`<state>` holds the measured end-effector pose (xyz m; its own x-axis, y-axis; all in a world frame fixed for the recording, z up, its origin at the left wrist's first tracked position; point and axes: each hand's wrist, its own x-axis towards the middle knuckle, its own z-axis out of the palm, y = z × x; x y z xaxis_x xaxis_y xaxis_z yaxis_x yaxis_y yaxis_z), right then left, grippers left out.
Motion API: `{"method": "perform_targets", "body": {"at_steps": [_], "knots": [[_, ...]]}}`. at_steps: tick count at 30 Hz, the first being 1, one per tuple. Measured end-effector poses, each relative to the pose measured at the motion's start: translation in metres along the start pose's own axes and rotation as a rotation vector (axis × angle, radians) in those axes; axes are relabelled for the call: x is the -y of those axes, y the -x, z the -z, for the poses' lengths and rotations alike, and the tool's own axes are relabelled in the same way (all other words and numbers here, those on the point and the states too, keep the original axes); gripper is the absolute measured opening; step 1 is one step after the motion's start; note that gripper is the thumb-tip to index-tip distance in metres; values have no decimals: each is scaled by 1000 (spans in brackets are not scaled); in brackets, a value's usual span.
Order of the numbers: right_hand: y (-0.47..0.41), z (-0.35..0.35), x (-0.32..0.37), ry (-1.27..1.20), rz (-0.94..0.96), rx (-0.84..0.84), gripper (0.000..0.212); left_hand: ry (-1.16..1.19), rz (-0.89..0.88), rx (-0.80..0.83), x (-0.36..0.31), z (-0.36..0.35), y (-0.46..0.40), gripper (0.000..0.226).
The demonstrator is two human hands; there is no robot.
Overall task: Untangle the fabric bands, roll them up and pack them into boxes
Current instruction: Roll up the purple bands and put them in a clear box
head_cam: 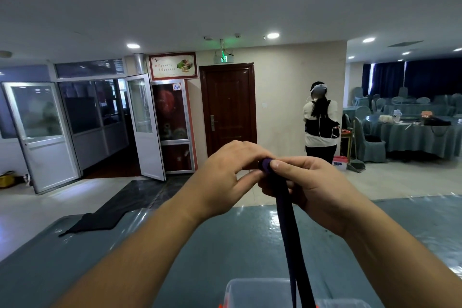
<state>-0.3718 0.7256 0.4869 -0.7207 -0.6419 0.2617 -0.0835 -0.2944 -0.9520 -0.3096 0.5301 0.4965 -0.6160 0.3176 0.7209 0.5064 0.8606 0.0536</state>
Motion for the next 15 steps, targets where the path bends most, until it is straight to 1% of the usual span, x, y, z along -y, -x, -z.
{"method": "perform_targets", "body": {"at_steps": [6,11,13,15], "knots": [[5,-10,-8,-177,48,-90,33,-70,-7,-295,-4,-13,7,22],[0,-22,-9,-309,162,-185,25,-14,46,-474,-16,-24,8,21],[-1,-25,-8,-287,198,-251,25,48,106,-500,-20,-28,7,18],[0,-25,-8,-234,231,-319,23,127,206,-472,-24,-30,7,16]]}}
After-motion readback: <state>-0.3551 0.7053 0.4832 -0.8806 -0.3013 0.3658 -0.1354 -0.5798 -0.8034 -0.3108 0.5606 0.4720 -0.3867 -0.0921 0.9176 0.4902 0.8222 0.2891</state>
